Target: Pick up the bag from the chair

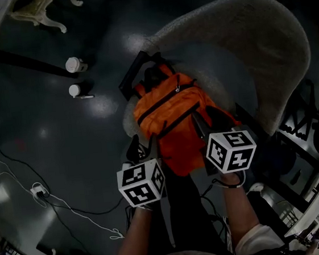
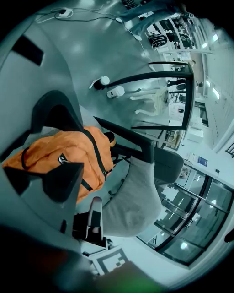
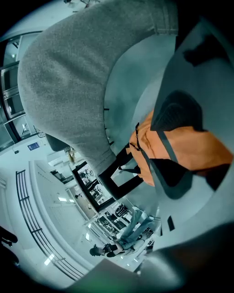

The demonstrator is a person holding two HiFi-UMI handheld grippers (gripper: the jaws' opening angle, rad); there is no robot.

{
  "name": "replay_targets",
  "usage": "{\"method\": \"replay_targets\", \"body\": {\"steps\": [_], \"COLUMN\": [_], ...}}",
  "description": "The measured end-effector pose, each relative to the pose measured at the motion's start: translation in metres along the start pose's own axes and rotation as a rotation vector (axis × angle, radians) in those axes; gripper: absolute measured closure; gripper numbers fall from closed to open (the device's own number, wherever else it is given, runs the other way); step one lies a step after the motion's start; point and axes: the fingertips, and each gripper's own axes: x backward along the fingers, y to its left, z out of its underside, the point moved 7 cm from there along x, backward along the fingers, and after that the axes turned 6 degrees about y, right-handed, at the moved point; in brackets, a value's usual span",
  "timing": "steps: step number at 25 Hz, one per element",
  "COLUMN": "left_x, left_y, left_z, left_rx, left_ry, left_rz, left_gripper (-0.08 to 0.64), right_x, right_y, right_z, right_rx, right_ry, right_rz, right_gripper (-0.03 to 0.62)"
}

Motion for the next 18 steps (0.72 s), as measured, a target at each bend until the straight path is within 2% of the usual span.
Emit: {"method": "replay_targets", "body": {"steps": [9, 18], "left_x": [-0.013, -0.023], "left_y": [-0.002, -0.001], "left_z": [0.003, 0.003], "left_rx": [0.031, 0.093], "left_ry": [0.033, 0.045], "left_rz": [-0.008, -0.045], "left_gripper": [0.324, 0.324], "right_x": [-0.012, -0.032], "right_y": [-0.013, -0.02], "right_z": [-0.006, -0.023], "right_rx": [0.057, 0.208], "right_ry": [0.032, 0.105], "right_rz": [0.014, -0.002], "right_gripper": [0.385, 0.376]}}
